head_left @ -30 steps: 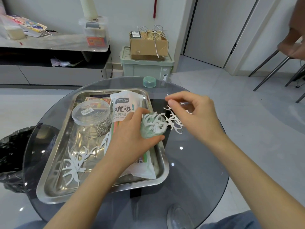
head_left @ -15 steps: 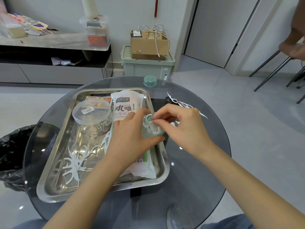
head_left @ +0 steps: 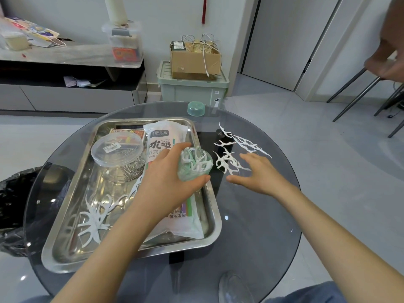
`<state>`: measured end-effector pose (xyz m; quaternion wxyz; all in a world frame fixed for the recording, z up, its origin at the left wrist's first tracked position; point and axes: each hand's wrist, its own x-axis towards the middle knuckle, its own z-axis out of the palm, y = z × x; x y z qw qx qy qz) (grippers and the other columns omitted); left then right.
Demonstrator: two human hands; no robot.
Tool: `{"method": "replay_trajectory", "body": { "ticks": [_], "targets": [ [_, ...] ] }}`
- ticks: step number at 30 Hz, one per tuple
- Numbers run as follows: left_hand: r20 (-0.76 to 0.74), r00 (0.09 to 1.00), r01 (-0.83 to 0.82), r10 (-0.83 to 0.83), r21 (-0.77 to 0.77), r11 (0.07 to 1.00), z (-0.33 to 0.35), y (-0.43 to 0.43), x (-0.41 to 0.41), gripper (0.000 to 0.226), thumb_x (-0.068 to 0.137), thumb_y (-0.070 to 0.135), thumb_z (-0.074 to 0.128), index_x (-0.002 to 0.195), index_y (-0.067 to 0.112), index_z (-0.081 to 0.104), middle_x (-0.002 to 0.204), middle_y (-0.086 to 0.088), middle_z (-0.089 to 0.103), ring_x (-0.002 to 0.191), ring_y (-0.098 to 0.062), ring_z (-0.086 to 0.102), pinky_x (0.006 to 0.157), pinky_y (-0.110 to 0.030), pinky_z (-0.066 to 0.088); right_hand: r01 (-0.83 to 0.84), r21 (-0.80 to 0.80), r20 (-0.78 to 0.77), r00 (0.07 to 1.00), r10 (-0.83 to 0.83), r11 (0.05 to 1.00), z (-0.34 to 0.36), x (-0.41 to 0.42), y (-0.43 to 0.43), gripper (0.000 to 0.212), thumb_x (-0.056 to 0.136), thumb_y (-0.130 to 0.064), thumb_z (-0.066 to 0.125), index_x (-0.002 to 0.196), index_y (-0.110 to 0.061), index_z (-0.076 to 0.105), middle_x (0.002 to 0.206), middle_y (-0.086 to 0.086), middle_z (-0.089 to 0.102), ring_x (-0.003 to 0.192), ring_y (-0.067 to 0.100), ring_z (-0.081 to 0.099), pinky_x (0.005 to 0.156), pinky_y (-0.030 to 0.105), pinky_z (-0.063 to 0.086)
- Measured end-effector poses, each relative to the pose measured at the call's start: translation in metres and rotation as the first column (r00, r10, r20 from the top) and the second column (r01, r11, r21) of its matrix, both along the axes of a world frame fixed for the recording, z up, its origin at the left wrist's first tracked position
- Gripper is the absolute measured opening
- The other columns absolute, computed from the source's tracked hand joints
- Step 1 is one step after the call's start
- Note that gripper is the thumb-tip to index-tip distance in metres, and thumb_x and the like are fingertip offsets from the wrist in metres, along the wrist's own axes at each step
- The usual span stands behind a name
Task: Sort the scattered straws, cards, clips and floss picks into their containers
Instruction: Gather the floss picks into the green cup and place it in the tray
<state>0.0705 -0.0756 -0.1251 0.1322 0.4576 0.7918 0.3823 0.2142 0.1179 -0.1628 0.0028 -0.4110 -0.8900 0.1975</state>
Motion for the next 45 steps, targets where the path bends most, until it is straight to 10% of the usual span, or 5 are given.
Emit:
{"method": "replay_trajectory", "body": {
  "ticks": [13, 20, 30, 39, 45],
  "targets": [
    [-0.047, 0.999, 0.0, 0.001, 0.024, 1.0, -0.001, 0.002, -0.003, 0.072, 0.07, 0.05, 0.072, 0.134, 0.034, 0.043, 0.123, 0.003, 0.055, 0.11, -0.016, 0.054, 0.095, -0.039, 0.047, -0.127, 0.321, -0.104, 0.98, 0.169, 0.938, -0.008, -0.034, -0.005, 0.021, 0.091, -0.016, 0.054, 0.107, -0.016, 0.066, 0.106, 0.006, 0.06, 0.104, 0.026, 0.054, 0.076, 0.034, 0.047],
    [-0.083, 0.996, 0.011, -0.009, 0.025, 1.0, 0.0, 0.003, -0.004, 0.073, 0.068, 0.052, 0.071, 0.133, 0.032, 0.044, 0.122, 0.005, 0.056, 0.108, -0.015, 0.054, 0.092, -0.036, 0.048, 0.116, 0.123, -0.454, 0.89, -0.048, 0.985, 0.008, -0.018, 0.002, 0.012, 0.08, -0.004, 0.067, 0.079, -0.012, 0.075, 0.074, 0.001, 0.07, 0.066, 0.012, 0.057, 0.072, 0.019, 0.046],
    [-0.079, 0.997, 0.012, -0.011, 0.007, 1.0, -0.004, 0.0, -0.003, 0.071, 0.067, 0.053, 0.071, 0.13, 0.035, 0.045, 0.121, 0.004, 0.057, 0.105, -0.015, 0.055, 0.091, -0.036, 0.049, 0.168, -0.332, -0.622, 0.701, -0.349, 0.928, 0.029, -0.007, -0.007, 0.014, 0.08, -0.006, 0.069, 0.085, -0.019, 0.071, 0.077, 0.004, 0.072, 0.072, 0.02, 0.069, 0.081, 0.029, 0.055],
    [-0.081, 0.997, 0.014, -0.015, -0.009, 1.0, -0.001, 0.002, -0.002, 0.072, 0.069, 0.051, 0.075, 0.132, 0.035, 0.044, 0.123, 0.003, 0.056, 0.108, -0.017, 0.055, 0.094, -0.034, 0.046, -0.123, -0.677, -0.702, 0.403, -0.587, 0.725, 0.065, -0.008, -0.028, 0.009, 0.082, 0.003, 0.066, 0.088, -0.004, 0.068, 0.065, 0.002, 0.069, 0.064, 0.011, 0.065, 0.061, 0.016, 0.053],
    [-0.096, 0.995, 0.026, -0.028, -0.026, 0.999, 0.0, 0.001, 0.001, 0.073, 0.064, 0.056, 0.072, 0.13, 0.038, 0.045, 0.117, 0.004, 0.057, 0.107, -0.019, 0.055, 0.101, -0.042, 0.041, -0.193, -0.554, -0.796, 0.409, -0.447, 0.81, 0.079, -0.016, -0.062, 0.012, 0.083, 0.003, 0.066, 0.09, -0.008, 0.067, 0.067, 0.006, 0.071, 0.066, 0.014, 0.067, 0.064, 0.018, 0.053]
  ]
}}
